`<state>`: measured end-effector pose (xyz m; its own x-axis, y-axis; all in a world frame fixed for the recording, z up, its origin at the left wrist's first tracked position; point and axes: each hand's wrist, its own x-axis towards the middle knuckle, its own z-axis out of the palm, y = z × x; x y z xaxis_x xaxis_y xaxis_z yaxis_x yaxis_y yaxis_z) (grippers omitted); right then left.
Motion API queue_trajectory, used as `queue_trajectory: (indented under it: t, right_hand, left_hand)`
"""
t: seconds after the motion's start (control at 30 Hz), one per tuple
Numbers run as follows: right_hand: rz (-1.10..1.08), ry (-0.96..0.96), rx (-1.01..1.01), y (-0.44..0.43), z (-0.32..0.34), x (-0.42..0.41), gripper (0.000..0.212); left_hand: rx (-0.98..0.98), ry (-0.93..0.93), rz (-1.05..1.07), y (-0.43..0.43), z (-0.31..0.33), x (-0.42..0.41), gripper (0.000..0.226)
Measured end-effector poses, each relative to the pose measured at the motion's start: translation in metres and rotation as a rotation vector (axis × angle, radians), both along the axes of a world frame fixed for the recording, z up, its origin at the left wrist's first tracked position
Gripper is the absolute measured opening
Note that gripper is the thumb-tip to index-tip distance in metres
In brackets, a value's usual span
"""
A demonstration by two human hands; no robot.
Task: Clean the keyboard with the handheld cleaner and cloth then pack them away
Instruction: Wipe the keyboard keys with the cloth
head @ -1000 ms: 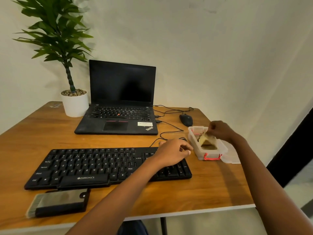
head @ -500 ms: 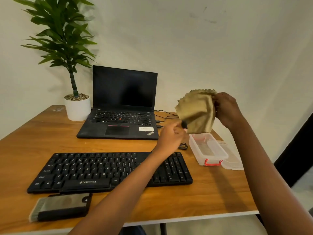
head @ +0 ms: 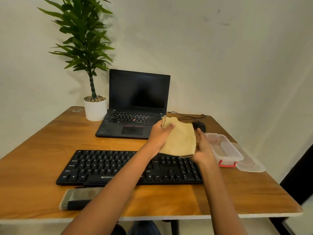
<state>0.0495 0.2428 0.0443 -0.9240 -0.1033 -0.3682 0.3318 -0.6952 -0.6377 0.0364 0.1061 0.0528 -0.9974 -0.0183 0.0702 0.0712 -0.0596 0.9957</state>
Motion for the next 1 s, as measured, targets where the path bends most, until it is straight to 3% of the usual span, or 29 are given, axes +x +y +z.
queue_trajectory:
  t: [0.17,0.3,0.43,0.57,0.73,0.83,0.87,0.93,1.0]
  right_hand:
    - [0.115,-0.015,0.024,-0.018,-0.014,0.016,0.037]
    - [0.112,0.018,-0.053,-0.01,-0.009,0.024,0.016]
    - [0.106,0.052,-0.132,-0.006,-0.005,0.034,0.019]
    - [-0.083,0.058,0.217,-0.009,-0.006,0.033,0.009]
    - [-0.083,0.222,0.542,-0.003,-0.009,0.027,0.086]
    - [-0.001,0.331,0.747,0.003,-0.004,0.025,0.108]
    - [0.036,0.355,0.895,0.005,-0.003,0.025,0.104]
    - [0.099,0.384,1.239,0.008,-0.006,0.026,0.077]
    - [0.046,0.406,1.355,0.01,-0.008,0.03,0.05]
  left_hand:
    - [-0.051,-0.095,0.034,-0.016,-0.006,-0.003,0.036]
    - [-0.073,-0.169,0.0,-0.028,-0.009,-0.004,0.034]
    - [-0.074,-0.202,-0.062,-0.032,-0.014,-0.002,0.059]
    - [-0.089,-0.113,-0.102,-0.034,-0.015,-0.001,0.07]
    - [-0.444,0.03,-0.263,-0.031,-0.006,0.005,0.066]
    - [-0.628,0.107,-0.275,-0.027,-0.003,0.005,0.054]
    - [-0.687,0.139,-0.251,-0.025,-0.003,0.004,0.047]
    - [-0.766,0.199,-0.203,-0.023,-0.002,0.002,0.031]
    - [-0.791,0.234,-0.208,-0.024,-0.002,0.0,0.018]
